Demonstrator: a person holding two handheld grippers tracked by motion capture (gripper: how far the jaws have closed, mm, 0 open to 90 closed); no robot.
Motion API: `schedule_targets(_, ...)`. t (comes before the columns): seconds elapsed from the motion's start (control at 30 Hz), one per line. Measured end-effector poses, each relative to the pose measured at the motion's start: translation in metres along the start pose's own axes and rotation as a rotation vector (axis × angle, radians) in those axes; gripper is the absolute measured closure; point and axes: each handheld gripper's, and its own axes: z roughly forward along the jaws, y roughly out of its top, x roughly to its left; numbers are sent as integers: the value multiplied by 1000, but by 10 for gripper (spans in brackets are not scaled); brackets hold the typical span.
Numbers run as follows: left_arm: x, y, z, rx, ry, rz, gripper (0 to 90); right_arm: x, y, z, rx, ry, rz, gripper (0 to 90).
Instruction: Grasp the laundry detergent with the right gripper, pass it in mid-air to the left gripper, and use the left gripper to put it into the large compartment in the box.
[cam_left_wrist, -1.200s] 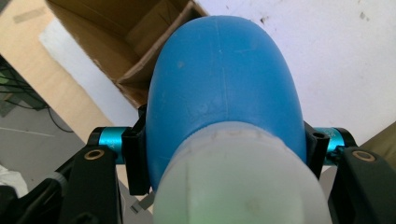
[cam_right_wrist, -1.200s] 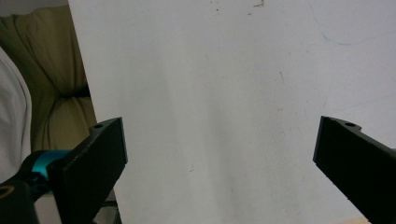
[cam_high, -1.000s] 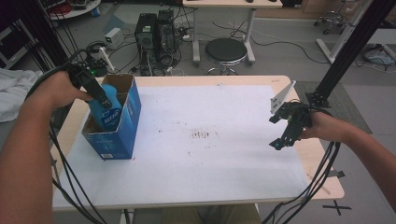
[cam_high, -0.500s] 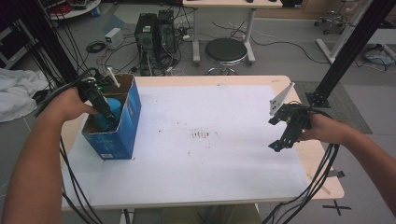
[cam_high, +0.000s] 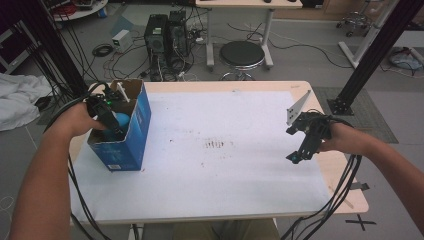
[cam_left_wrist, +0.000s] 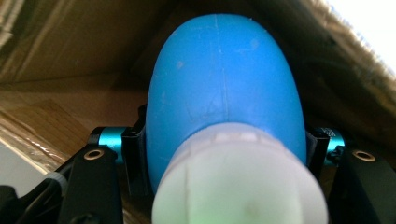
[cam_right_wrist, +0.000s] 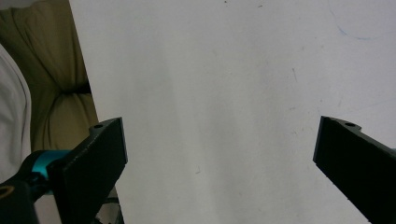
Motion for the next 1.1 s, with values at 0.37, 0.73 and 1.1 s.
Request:
schedule_targets(0.37, 2, -2, -2, -6, -4, 10, 367, 1, 2, 0, -2, 1, -2, 18)
schedule_targets(0.73, 3, -4, -52, -138, 26, -23, 261, 4, 3, -2, -9, -7, -13, 18)
schedule_targets(1.1, -12, -3, -89, -219, 26, -25, 261, 7, 2, -7, -30, -12, -15, 18)
